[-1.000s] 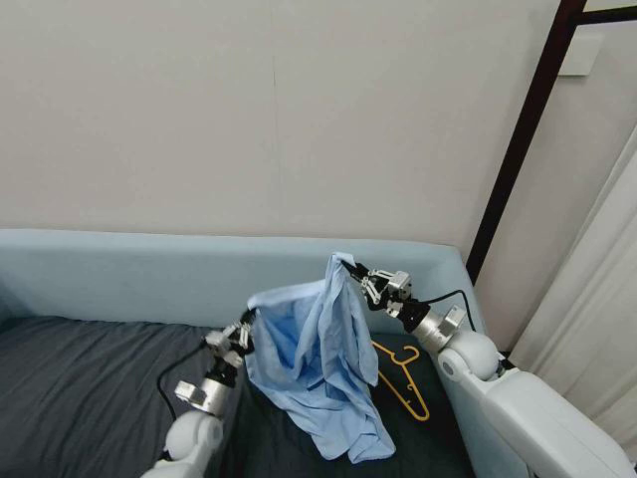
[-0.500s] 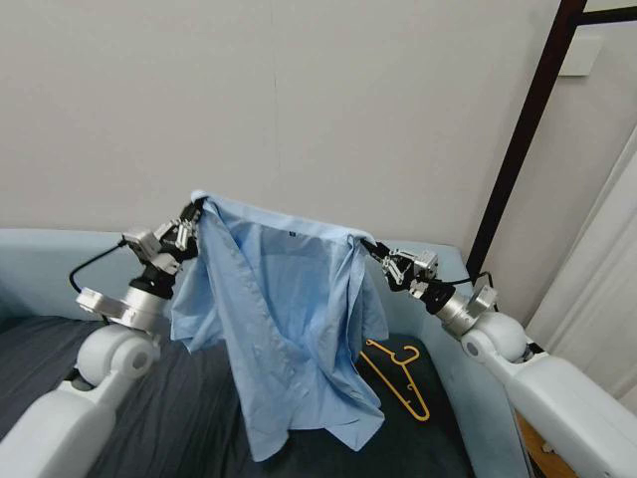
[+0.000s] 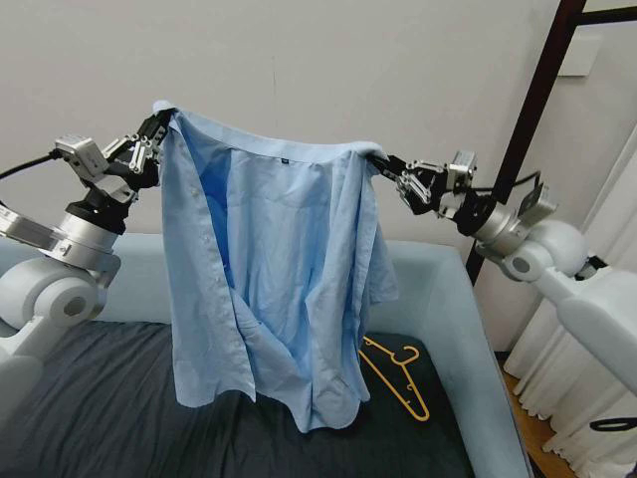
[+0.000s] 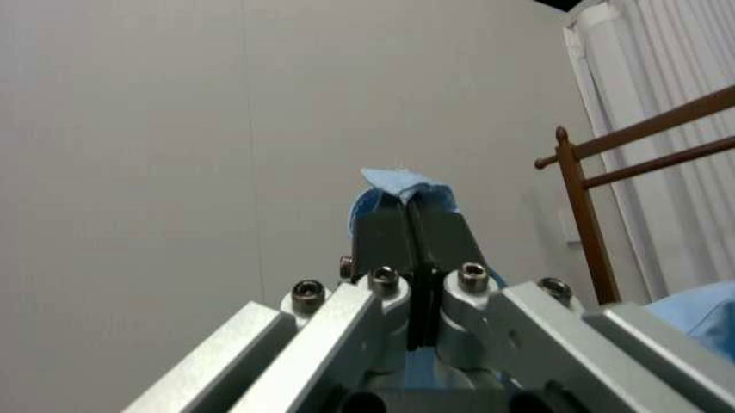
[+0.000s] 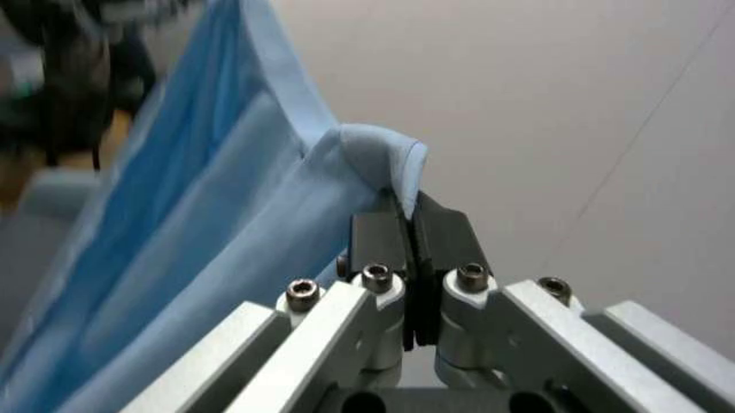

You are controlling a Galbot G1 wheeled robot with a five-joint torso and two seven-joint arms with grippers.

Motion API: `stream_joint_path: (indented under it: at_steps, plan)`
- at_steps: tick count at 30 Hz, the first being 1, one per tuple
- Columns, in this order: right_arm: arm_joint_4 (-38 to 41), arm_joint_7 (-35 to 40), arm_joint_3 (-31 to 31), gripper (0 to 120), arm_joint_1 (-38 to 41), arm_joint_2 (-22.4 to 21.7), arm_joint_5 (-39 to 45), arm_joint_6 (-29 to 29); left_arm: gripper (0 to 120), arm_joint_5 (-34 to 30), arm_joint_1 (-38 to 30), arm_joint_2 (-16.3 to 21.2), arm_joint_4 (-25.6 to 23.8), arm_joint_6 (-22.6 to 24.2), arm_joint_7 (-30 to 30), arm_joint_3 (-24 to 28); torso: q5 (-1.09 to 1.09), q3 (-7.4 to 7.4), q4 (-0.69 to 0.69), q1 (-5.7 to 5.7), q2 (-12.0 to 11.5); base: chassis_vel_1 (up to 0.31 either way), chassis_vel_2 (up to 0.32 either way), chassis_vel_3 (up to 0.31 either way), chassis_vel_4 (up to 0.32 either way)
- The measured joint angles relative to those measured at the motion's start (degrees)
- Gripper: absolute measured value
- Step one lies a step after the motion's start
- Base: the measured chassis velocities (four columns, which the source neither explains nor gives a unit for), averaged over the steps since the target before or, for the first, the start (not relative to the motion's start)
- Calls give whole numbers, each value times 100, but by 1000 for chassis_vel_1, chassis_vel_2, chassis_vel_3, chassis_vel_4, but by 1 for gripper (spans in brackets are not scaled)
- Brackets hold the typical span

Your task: Pick up the clothes from the sofa and hang them on the clothes hanger.

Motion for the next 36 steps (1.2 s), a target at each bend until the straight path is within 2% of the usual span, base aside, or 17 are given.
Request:
stream_joint_path:
  at_steps: [2,3,7,8,11,14,15,20,24,29,32,35,36]
  plan:
    - [-93,-535,-9,0,74,-155,-711,-494,0,148,240,-27,-66,46,24,-109,1,0,-2,-1,0,0,0,0,0]
    - [-93,-535,-9,0,74,-155,-711,-494,0,148,240,-27,-66,46,24,-109,1,0,-2,-1,0,0,0,0,0]
    - [-191,-1844,310,0,-268,-191,-1621,-895,0,643,722,-294,-80,112,53,-161,4,1,-4,0,0,0,0,0,0]
    - [-191,-1844,310,0,-268,-191,-1621,-895,0,643,722,-294,-80,112,53,-161,4,1,-4,0,0,0,0,0,0]
    - [-228,-2397,482,0,-431,-121,-1954,-967,0,971,984,-595,-62,126,87,-74,1,1,0,0,0,0,0,0,0]
    - [-219,-2447,533,0,-469,-88,-2007,-992,0,1120,1046,-767,-38,126,89,12,1,1,0,0,0,0,0,0,0]
    - [-167,-2433,603,0,-443,-66,-2110,-1039,0,1337,1071,-969,2,129,91,165,2,1,-2,0,0,0,0,0,0]
    - [-144,-2299,857,0,-192,10,-2337,-1251,0,1394,760,-1086,17,130,6,277,3,1,-2,0,-1,0,0,0,0]
    - [-262,-2293,1036,0,92,111,-2232,-1313,0,1274,416,-987,-21,165,-127,226,1,1,-1,0,0,0,0,0,0]
    - [-251,-2373,1426,0,393,225,-1968,-1390,0,1205,36,-644,-53,279,-163,-15,2,0,-2,0,0,0,0,0,0]
    - [-155,-2406,1506,0,347,231,-1924,-1407,0,1329,145,-547,-78,336,-162,-75,0,-1,0,0,0,0,0,0,0]
    - [5,-2450,1467,0,-175,200,-2251,-1370,0,1990,652,-689,-129,429,-222,-58,1,0,0,0,0,0,0,0,0]
    - [5,-2450,1467,0,-175,200,-2251,-1370,0,1990,652,-689,-129,429,-222,-58,1,0,0,0,0,0,0,0,0]
